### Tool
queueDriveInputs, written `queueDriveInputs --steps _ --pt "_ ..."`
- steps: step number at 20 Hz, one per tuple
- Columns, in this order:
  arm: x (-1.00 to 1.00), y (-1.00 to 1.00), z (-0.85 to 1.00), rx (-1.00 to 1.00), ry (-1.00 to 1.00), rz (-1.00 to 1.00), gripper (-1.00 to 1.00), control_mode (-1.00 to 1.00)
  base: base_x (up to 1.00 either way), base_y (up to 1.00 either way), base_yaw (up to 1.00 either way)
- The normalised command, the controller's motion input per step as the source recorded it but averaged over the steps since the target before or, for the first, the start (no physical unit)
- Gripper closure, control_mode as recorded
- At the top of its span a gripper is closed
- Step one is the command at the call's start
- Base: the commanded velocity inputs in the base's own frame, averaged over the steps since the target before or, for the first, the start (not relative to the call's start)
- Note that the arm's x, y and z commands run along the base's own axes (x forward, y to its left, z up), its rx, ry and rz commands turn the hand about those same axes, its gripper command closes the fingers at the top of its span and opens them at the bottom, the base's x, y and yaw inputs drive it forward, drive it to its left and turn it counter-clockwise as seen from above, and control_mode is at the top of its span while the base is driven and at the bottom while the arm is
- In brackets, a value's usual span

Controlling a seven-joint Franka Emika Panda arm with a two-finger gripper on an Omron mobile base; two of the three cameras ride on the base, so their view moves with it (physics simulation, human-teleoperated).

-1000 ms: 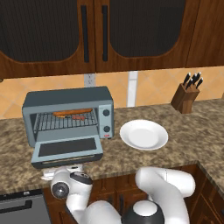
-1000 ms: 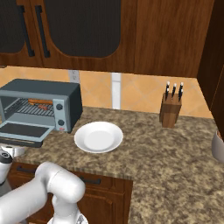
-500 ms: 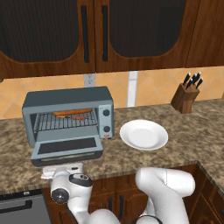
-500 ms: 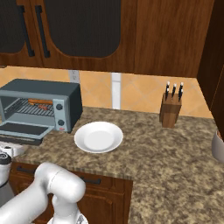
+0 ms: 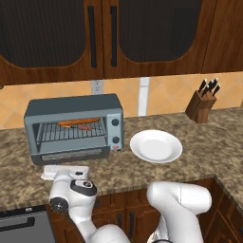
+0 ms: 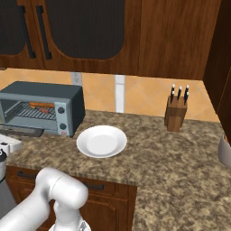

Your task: Pick up the kebab skewer and baguette bread, and place them inside the toaster oven. Close the toaster oven door and start by setting the timer.

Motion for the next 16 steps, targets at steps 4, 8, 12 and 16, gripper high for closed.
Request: queueDriveInputs --steps 4,8,12,16 --pt "0.47 -0.38 0.61 0.04 -0.01 -0.10 -1.00 -1.00 0.00 0.00 0.00" --pt "0.41 -0.40 0.42 0.01 0.00 -0.06 -1.00 -1.00 0.00 0.00 0.00" --pt "0.41 -0.36 0.35 0.00 0.00 -0.05 -1.00 -1.00 0.00 0.00 0.00" --pt "0.34 -0.29 0.23 0.00 0.00 -0.04 -1.00 -1.00 0.00 0.00 0.00"
